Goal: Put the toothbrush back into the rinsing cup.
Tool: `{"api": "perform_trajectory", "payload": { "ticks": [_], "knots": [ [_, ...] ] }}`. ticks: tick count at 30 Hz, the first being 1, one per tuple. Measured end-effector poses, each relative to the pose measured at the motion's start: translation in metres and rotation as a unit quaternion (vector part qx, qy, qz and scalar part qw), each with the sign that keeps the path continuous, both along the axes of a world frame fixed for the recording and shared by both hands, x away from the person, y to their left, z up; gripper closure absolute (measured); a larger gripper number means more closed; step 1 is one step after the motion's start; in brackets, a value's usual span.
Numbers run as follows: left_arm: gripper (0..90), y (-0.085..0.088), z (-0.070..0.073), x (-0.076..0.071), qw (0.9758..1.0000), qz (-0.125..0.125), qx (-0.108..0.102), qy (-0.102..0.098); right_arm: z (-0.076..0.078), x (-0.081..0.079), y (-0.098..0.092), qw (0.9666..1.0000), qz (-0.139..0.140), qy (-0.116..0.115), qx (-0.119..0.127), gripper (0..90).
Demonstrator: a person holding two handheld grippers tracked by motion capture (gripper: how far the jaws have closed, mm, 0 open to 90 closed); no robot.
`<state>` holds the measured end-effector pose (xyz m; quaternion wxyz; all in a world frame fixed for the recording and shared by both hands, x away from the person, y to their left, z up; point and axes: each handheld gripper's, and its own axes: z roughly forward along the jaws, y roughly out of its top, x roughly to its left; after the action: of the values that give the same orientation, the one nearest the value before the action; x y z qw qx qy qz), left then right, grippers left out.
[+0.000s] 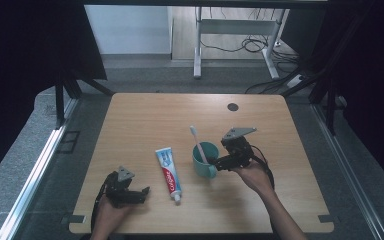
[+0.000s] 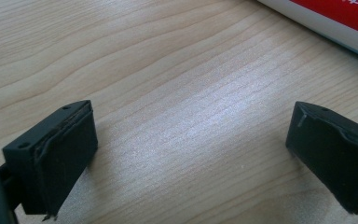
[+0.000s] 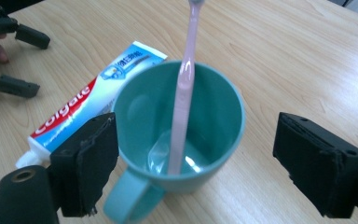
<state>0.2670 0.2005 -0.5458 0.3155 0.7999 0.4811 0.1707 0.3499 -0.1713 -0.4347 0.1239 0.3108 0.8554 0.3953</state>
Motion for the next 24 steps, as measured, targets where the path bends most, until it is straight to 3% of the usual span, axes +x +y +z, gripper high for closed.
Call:
{"api": "perform_trajectory", "payload": {
  "ticks": [11, 24],
  "knots": [
    [1.7, 0.000, 0.000, 0.000, 1.0000, 0.001, -0.001, 0.000, -0.008, -0.013, -0.023, 0.9999, -0.012, -0.005, -0.004, 10.1],
    [1.8, 0.000, 0.000, 0.000, 1.0000, 0.000, 0.001, 0.001, -0.033, -0.024, -0.043, 0.9993, -0.034, -0.004, -0.013, 5.0]
  ]
}}
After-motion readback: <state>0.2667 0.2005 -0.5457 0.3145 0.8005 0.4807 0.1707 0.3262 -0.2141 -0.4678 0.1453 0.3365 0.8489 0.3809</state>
